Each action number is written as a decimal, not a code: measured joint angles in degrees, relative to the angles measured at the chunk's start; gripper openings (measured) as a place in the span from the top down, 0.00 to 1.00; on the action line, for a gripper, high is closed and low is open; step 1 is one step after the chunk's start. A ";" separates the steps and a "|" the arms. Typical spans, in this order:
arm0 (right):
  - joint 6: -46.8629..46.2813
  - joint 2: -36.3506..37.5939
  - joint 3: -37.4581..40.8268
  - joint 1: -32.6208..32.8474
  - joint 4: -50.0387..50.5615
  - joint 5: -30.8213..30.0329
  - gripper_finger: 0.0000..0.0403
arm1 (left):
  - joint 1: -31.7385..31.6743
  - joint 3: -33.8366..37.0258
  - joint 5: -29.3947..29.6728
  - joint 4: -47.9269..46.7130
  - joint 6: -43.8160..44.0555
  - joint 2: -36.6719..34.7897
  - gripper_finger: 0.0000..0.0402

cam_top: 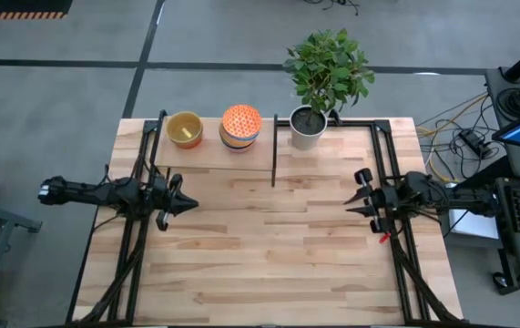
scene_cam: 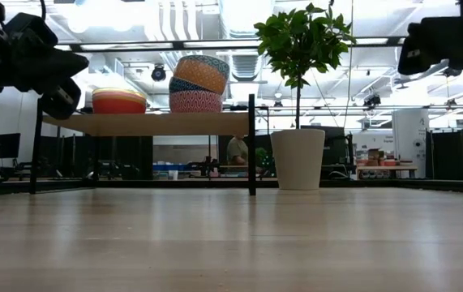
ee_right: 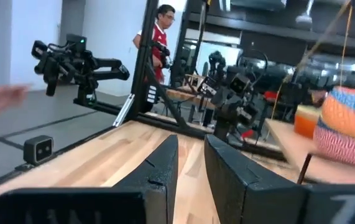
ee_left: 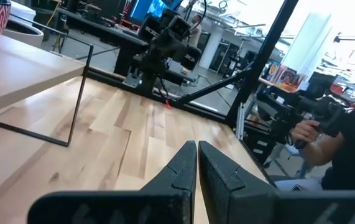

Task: Place and stack bowls onto a shelf
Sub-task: Return to Home Position

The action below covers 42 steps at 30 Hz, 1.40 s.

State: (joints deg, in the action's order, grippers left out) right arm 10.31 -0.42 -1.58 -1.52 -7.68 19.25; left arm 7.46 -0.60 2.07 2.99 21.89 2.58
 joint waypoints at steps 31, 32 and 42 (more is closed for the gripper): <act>-32.36 -7.24 0.09 0.02 6.74 -1.33 0.82 | 0.00 0.00 0.04 -0.03 -0.15 0.95 1.00; -32.33 -7.24 0.09 0.02 6.74 -1.33 0.82 | 0.00 0.00 0.04 -0.01 -0.15 0.97 1.00; -32.36 -7.24 0.11 0.02 6.63 -1.29 0.79 | 0.00 0.00 0.05 -0.03 -0.15 1.24 1.00</act>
State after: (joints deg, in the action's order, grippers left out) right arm -22.04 -7.66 -1.48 -1.50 -1.04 17.96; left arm 7.46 -0.60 2.12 2.96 21.74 3.82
